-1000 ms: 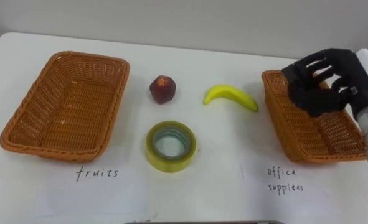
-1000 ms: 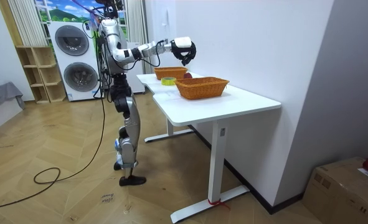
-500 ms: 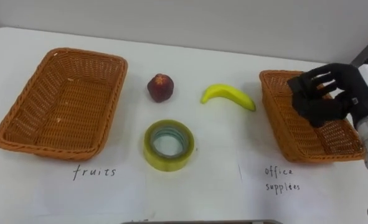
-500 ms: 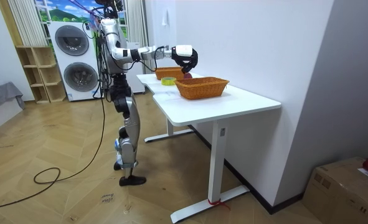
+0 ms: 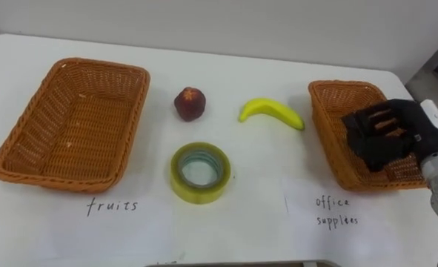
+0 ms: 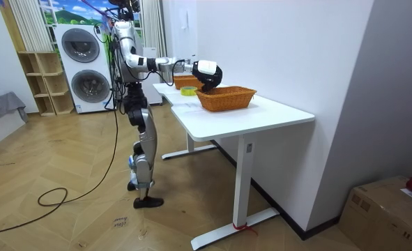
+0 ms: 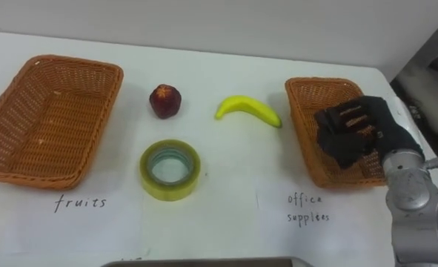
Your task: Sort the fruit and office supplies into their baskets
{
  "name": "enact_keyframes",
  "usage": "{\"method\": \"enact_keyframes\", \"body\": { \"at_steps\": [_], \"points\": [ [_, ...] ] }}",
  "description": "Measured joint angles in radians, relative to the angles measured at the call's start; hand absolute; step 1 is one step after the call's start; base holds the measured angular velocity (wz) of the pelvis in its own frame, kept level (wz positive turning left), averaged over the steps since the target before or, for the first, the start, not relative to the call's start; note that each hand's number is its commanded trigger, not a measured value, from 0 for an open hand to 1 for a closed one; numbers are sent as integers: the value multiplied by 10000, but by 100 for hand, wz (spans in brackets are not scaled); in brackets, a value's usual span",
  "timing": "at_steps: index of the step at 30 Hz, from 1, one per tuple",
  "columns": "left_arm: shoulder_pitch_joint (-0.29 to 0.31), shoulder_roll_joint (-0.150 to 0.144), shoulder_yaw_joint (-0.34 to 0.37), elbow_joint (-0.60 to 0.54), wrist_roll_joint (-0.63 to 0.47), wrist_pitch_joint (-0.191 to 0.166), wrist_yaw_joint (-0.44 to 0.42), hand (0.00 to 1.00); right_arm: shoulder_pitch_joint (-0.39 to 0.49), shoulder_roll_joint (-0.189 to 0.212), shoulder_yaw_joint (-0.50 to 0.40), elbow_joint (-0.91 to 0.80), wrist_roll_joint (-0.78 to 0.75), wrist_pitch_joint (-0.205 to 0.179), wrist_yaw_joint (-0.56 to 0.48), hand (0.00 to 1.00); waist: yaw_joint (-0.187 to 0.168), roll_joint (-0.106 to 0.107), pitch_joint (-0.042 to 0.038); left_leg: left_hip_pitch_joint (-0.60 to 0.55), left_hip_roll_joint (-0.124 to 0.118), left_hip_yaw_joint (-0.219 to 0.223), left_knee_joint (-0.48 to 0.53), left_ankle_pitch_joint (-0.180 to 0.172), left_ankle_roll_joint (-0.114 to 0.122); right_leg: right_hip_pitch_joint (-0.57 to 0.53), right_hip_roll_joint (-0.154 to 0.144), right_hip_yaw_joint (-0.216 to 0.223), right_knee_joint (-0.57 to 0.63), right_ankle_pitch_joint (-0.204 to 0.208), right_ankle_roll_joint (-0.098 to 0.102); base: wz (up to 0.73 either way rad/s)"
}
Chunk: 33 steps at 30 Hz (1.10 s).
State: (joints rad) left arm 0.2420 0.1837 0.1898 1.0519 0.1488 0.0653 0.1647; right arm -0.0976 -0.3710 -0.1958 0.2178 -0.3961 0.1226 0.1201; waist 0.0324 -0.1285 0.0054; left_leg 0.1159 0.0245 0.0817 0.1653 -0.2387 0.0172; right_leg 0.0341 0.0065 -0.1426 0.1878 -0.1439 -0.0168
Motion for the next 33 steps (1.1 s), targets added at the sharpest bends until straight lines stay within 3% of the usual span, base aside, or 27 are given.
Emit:
{"method": "enact_keyframes", "body": {
  "at_steps": [3,12,13,14,15,16,33],
  "points": [
    [29,-24,-61,0,-3,1,-18,0,5,0,0,58,-17,17,93,100,1,64,-63,7,-7,-9,3,0,0,2,-4,-38,24,0,0,0],
    [130,-84,-101,0,-3,5,-74,0,5,0,19,60,-25,17,359,100,0,-58,-83,7,-13,-12,34,0,1,16,-18,12,36,0,-1,0],
    [130,-84,-102,0,-3,5,-87,0,5,0,28,61,-25,17,360,91,0,-77,-69,6,-13,-12,34,1,1,18,-19,13,30,0,-1,0],
    [131,-84,-102,0,-3,6,-91,0,5,0,39,60,-25,17,360,60,0,-85,-60,5,-13,-12,34,1,1,18,-19,13,26,0,0,0],
    [131,-84,-102,0,-3,6,-102,0,5,0,68,61,-26,17,361,6,-1,-100,-38,4,-12,-12,33,1,1,18,-18,14,23,0,-1,0],
    [129,-84,-104,0,-3,5,-143,0,5,0,82,61,-26,17,370,0,-3,-108,-21,1,-10,-12,30,0,1,16,-16,14,20,0,0,0],
    [125,-84,-184,-3,0,13,-221,0,-13,0,82,42,-18,-16,437,0,1,-107,-18,-4,-7,-17,9,0,1,14,-4,7,12,0,-1,0]
  ]
}}
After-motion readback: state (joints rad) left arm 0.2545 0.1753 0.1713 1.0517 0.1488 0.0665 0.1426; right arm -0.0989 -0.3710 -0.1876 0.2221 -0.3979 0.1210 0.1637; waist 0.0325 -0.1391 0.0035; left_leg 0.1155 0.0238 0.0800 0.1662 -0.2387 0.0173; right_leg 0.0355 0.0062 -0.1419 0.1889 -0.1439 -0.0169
